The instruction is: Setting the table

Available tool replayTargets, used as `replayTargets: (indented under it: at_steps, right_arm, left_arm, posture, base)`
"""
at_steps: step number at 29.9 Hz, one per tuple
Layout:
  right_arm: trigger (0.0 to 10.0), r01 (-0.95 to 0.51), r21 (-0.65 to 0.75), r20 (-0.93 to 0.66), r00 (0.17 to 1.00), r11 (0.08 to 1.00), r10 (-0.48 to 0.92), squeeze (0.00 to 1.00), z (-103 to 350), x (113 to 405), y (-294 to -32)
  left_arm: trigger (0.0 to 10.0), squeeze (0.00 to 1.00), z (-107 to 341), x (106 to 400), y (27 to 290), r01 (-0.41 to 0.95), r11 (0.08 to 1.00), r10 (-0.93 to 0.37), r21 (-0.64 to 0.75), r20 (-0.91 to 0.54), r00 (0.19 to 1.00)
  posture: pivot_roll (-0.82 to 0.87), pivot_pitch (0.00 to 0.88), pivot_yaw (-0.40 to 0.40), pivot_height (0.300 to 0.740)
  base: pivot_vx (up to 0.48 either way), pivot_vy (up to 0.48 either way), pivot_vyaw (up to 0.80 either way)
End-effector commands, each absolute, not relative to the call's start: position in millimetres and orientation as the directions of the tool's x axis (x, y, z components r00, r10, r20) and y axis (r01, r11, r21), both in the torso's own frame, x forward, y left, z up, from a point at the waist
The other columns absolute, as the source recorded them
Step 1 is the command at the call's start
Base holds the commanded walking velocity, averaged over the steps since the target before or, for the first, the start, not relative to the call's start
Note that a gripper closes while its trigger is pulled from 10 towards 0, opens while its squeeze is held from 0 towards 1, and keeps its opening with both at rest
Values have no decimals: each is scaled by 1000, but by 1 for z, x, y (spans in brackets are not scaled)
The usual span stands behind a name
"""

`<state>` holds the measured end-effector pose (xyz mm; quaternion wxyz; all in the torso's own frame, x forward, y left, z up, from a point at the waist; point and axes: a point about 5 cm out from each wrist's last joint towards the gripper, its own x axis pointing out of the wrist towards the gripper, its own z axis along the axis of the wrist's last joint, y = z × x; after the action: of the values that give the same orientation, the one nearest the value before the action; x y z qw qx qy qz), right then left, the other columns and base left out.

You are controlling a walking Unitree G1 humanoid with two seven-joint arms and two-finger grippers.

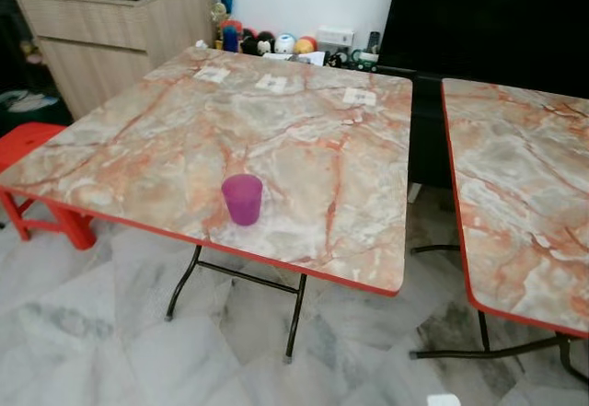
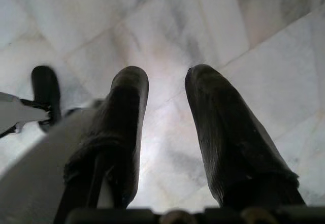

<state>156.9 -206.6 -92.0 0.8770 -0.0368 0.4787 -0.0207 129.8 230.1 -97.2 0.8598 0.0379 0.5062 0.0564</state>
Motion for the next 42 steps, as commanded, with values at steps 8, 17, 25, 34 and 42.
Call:
replayTargets:
  at_steps: [8,17,25,34,42]
  right_arm:
    - [10000,18,-92,-849,521,996,-88,0,-94,151,-209]
    - [10000,28,-93,-845,526,995,-94,0,-94,151,-209]
    - [10000,34,-92,-847,522,995,-97,0,-95,151,-207]
    - [10000,26,-86,-850,519,996,-87,0,-95,150,-205]
    - [10000,20,-84,-851,518,996,-82,0,-96,149,-203]
  left_arm:
    - [10000,0,-100,123,227,-65,991,133,116,-877,462]
    - [10000,0,-100,124,228,-53,991,133,122,-875,465]
    - [10000,0,-100,124,228,-55,991,133,122,-874,467]
    - [10000,0,-100,124,228,-58,991,133,120,-874,468]
    - [10000,0,-100,124,228,-55,991,133,122,-874,467]
  posture:
    - [-1,54,-9,740]
    - [5,60,-7,740]
    - [7,64,-7,740]
    - [10,69,-6,740]
    - [10,69,-5,740]
  base:
    - [0,418,0]
    - [0,129,0]
    - [0,0,0]
    - [0,0,-797]
    - [0,0,-798]
